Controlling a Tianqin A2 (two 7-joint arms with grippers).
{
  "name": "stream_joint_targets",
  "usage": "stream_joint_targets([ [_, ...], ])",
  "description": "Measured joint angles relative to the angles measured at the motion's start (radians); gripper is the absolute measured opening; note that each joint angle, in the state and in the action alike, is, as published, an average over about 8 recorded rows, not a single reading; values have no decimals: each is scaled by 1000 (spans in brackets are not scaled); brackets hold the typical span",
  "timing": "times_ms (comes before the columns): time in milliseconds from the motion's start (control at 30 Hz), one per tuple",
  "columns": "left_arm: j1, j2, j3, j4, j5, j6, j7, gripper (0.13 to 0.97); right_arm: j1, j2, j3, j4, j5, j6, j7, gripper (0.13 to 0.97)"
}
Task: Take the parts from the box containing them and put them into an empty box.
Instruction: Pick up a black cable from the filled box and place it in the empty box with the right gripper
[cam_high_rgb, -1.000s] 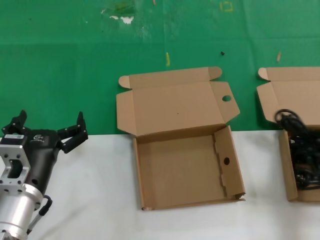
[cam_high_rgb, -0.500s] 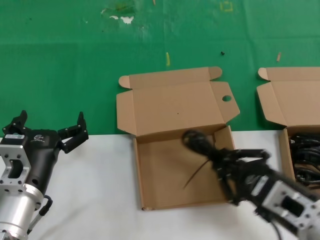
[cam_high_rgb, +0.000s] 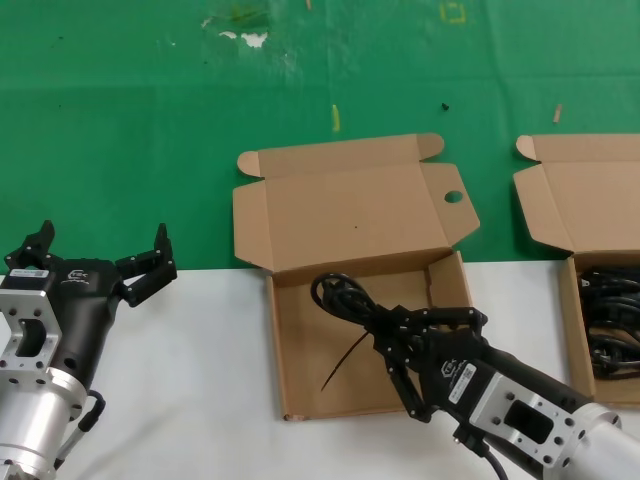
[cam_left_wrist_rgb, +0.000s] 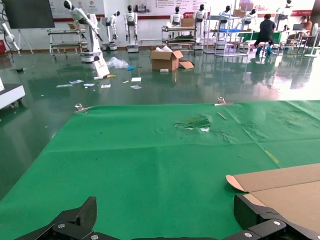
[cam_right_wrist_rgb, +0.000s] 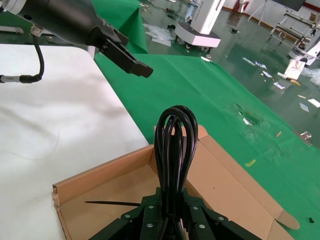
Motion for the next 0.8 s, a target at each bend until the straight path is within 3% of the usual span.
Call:
stream_joint_targets([
  [367, 0, 0, 0, 0, 0, 0, 0, 966, 0, -1, 0, 0, 0, 0, 0, 230],
  [667, 0, 0, 0, 0, 0, 0, 0, 966, 0, -1, 0, 0, 0, 0, 0, 325],
  [800, 0, 0, 0, 0, 0, 0, 0, 966, 0, -1, 0, 0, 0, 0, 0, 407],
])
